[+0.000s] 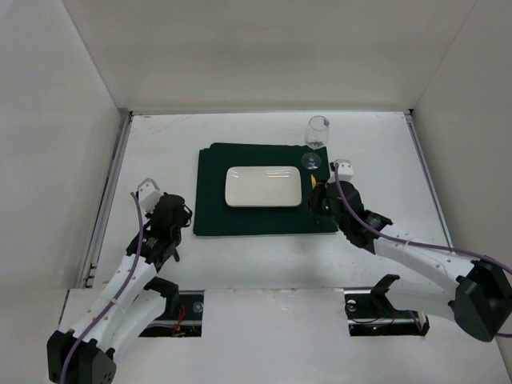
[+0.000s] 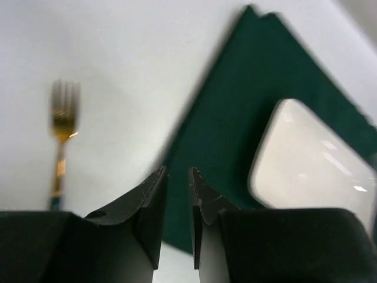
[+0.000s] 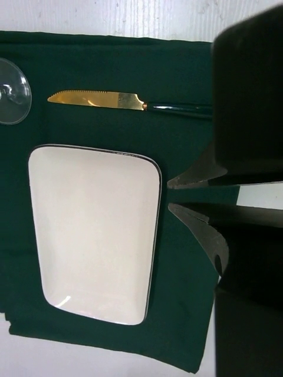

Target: Set the dinner table for one person

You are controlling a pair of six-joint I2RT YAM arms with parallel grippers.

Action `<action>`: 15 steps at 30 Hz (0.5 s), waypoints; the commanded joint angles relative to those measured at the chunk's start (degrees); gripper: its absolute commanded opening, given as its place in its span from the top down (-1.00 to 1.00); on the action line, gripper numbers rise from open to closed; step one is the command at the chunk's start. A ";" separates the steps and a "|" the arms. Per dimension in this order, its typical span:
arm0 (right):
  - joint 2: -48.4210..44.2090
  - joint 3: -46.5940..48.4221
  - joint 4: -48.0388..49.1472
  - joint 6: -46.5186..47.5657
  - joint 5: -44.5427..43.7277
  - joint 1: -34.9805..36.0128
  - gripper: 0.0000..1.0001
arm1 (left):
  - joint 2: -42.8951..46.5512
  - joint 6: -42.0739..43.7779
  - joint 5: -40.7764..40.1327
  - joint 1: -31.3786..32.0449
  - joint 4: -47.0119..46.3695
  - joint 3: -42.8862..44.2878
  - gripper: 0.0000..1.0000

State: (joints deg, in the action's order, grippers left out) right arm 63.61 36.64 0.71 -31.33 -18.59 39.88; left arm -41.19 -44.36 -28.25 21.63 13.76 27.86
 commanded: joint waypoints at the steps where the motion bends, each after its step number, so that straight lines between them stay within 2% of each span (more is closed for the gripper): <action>1: -3.49 -1.83 9.30 -0.31 -0.75 1.29 0.53 | -1.34 -1.42 -1.37 -2.33 19.45 1.85 0.55; 4: -4.46 -3.50 10.98 -1.10 -0.22 2.00 0.40 | -4.77 -3.18 -1.02 -4.35 21.22 1.15 0.42; 9: -2.80 -4.30 11.68 -1.98 0.74 3.05 0.34 | -9.43 -5.91 0.65 -6.47 21.05 0.18 0.40; 15: -1.83 -4.21 12.21 -2.42 2.42 3.58 0.28 | -12.51 -6.44 -0.23 -5.50 21.66 0.62 0.39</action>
State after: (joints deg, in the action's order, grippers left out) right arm 61.56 32.69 8.34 -33.06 -17.30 42.85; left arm -53.12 -49.95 -28.88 15.77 32.91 28.08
